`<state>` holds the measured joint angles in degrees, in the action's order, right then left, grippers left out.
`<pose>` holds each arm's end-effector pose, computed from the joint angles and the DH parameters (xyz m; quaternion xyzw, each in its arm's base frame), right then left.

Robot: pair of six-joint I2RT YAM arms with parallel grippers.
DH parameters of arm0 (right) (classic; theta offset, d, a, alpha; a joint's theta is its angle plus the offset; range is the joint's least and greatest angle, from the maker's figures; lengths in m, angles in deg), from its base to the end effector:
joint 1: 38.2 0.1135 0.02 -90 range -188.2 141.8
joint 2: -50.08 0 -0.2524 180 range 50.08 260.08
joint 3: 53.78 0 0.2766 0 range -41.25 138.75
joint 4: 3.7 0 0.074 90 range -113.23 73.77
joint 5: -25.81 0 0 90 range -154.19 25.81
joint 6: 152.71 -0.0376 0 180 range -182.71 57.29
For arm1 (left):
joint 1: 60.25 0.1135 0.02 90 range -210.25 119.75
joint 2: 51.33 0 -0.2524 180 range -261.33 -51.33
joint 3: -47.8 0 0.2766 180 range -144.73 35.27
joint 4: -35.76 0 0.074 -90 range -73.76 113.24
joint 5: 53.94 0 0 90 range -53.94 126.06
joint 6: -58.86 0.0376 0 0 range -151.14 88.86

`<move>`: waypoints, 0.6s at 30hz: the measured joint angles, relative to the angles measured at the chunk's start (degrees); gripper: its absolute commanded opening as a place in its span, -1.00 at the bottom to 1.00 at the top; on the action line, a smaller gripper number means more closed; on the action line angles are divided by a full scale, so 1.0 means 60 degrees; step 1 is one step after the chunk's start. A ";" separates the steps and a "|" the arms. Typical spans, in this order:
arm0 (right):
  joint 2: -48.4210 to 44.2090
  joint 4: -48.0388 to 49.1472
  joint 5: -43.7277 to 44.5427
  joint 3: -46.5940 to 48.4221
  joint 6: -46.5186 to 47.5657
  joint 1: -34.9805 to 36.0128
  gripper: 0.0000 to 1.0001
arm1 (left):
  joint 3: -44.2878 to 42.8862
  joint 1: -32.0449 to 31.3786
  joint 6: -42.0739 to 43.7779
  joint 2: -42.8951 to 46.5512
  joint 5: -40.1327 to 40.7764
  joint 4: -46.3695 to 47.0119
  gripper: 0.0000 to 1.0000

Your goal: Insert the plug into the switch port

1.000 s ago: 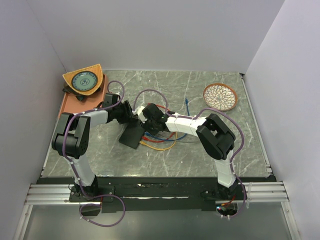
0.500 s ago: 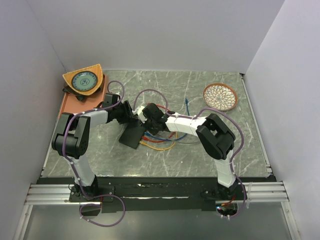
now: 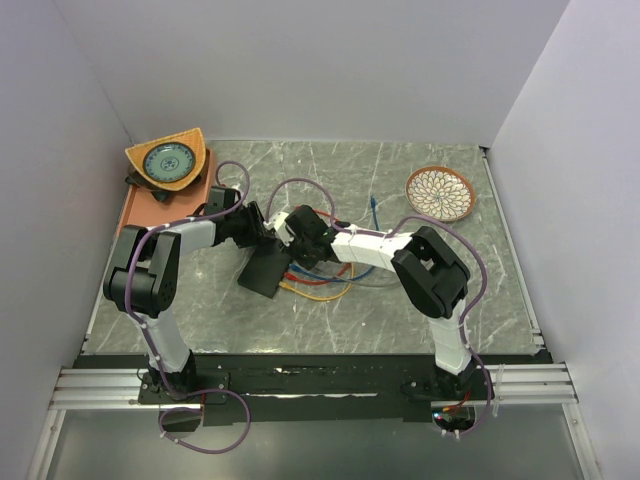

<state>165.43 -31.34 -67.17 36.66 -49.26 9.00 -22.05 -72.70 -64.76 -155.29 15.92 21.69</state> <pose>0.3021 0.3291 0.1365 -0.4852 0.8130 0.1167 0.3000 0.3710 -0.0952 0.1219 -0.1076 0.9156 -0.2878 0.2595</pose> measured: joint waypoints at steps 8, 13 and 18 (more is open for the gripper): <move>0.0321 -0.0404 -0.0102 0.0568 0.0200 -0.0040 -1.00 | 0.0149 0.0069 0.0076 0.0036 -0.0018 0.0262 0.06; 0.0477 -0.0648 -0.0200 0.0867 0.0277 -0.0076 -1.00 | 0.0178 0.0076 0.0189 0.0044 -0.0022 0.0313 0.05; 0.0572 -0.0863 -0.0353 0.1140 0.0419 -0.0095 -1.00 | 0.0178 0.0076 0.0259 0.0044 -0.0026 0.0375 0.05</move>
<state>168.86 -36.52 -69.29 43.50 -46.75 8.44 -20.98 -72.24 -63.21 -155.03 15.77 23.95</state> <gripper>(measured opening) 0.210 0.532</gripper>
